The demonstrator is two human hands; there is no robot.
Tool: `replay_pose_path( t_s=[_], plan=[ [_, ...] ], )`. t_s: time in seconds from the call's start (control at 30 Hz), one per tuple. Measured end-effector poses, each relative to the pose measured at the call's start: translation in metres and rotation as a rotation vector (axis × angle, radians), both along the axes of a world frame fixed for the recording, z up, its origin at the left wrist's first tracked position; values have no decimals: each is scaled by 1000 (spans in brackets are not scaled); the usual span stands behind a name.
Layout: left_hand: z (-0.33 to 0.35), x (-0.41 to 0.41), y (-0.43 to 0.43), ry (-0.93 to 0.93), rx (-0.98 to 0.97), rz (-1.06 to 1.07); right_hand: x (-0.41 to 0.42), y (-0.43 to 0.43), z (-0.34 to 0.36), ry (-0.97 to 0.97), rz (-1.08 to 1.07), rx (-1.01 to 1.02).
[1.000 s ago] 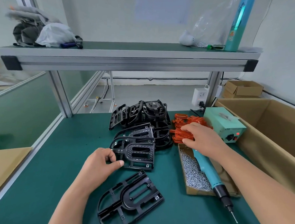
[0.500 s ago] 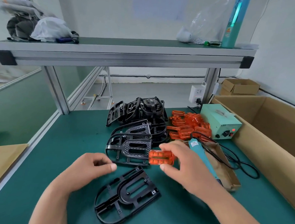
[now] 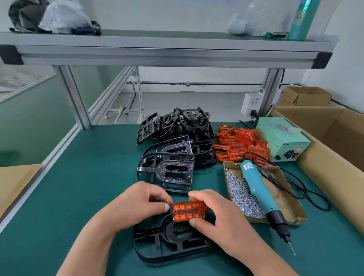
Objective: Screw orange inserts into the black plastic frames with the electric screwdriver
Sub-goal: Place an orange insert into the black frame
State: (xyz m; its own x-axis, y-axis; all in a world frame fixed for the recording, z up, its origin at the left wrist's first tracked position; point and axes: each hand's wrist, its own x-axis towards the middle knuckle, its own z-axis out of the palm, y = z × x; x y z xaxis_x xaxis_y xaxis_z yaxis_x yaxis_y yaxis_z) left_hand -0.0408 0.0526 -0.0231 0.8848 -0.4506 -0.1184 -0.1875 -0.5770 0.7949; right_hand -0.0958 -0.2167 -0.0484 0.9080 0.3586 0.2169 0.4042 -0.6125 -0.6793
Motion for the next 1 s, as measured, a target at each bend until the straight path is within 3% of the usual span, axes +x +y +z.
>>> replay_pose_path(
  t_s=[0.3,0.67,0.87,1.0],
  plan=[
    [-4,0,3,-3,-22,-4,-3,-1,0,-27,29,-19],
    [-4,-5,-15,-137,-164,-56,2,-2,-2,-30,23,65],
    [-5,-9,-22,-87,-146,-85,11,-1,-4,77,3,430],
    [-5,-13,-28,-186,-136,-126,16,4,-5,60,-12,562]
  ],
)
